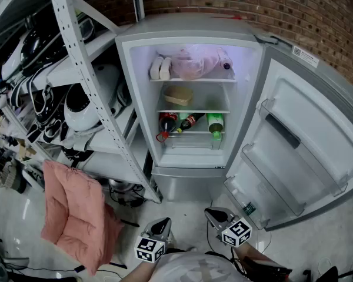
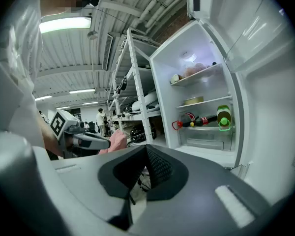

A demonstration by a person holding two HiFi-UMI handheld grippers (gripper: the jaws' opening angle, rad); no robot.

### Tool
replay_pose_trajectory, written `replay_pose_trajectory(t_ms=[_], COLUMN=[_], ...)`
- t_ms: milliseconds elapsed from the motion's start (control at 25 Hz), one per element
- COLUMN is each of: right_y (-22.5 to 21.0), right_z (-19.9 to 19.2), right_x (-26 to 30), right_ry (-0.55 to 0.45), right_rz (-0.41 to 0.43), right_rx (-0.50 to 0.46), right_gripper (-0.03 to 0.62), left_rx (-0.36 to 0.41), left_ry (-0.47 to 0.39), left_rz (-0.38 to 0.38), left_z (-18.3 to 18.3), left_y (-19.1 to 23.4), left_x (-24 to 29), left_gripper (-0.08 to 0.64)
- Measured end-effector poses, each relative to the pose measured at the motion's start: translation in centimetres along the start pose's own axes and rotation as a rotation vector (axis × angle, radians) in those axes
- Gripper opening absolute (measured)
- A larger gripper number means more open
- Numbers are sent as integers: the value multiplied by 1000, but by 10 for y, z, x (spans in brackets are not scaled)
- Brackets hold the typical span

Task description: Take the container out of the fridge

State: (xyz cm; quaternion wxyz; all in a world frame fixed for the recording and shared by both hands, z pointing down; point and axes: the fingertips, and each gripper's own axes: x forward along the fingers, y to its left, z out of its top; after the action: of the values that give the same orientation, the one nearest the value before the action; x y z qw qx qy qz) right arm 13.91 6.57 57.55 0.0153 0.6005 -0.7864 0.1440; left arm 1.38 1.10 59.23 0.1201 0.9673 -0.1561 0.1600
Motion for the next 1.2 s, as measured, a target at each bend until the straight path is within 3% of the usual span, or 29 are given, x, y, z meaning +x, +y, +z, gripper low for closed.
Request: replay_pose_trajectory(t_ms=[360,1200], right_y=[16,2], right_z=[-13,-2], right_x=[-14,-8], right_ry=[9,-31], right_rz=[-22,-46], right_rx=[11,6], right_gripper=[8,8], left_rx=[-7,20], left_ry=[13,1], left_rz=[-3,14], left_z=[-16,-1], left_y=[-5,-3], left_x=[-23,-22], left_gripper=[0,0])
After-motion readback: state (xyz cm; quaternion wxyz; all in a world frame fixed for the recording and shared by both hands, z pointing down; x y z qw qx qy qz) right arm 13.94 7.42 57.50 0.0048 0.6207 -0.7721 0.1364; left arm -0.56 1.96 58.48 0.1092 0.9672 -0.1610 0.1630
